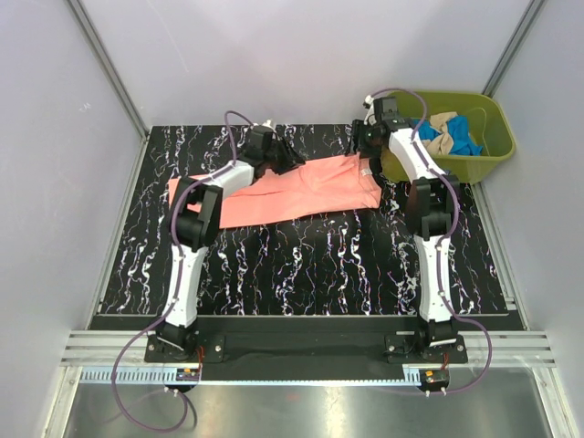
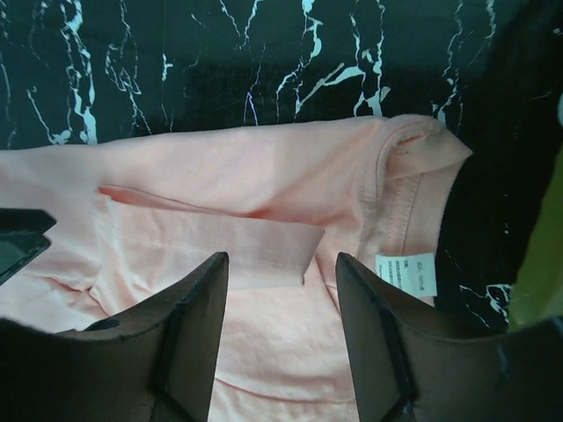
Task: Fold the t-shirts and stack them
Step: Fold the tshirt
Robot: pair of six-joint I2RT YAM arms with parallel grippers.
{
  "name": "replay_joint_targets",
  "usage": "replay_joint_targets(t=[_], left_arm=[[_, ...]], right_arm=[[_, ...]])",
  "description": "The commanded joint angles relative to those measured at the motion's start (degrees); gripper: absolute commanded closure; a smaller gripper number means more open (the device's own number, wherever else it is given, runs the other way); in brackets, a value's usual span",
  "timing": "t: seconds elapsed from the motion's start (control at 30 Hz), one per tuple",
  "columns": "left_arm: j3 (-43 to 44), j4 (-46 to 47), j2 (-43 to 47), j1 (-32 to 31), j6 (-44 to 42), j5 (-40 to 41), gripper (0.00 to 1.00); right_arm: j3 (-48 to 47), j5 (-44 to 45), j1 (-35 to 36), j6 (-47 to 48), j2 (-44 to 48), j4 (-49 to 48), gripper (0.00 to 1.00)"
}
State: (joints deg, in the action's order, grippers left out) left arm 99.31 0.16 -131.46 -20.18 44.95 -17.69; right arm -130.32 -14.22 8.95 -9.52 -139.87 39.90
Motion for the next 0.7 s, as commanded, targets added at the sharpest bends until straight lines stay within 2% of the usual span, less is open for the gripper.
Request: replay_joint_targets(t=[0.0,0.27,0.43,0.67], left_arm=[[8.42,2.13,-4.67,-1.34,3.3,6.88,0.61],[13.37,-3.58,-7.94,-2.23,2.42,13.73,0.6],[9.95,-3.07,-6.53,-2.67,2.07,14.09,0.59],[10.12,-2.54,-8.37,-3.02,4.18,11.37,0.6]], right_arm=[[-2.92,-2.3,0.28,1.17,-1.98,-1.05,0.41],[-3.27,-1.52,0.37,0.46,-2.34,-1.49,0.42],[-1.69,-0.2,0.37,2.22,-1.72,-1.49,0.39],[-2.22,-3.18,0.37,1.52,-4.0,-2.1,0.4]])
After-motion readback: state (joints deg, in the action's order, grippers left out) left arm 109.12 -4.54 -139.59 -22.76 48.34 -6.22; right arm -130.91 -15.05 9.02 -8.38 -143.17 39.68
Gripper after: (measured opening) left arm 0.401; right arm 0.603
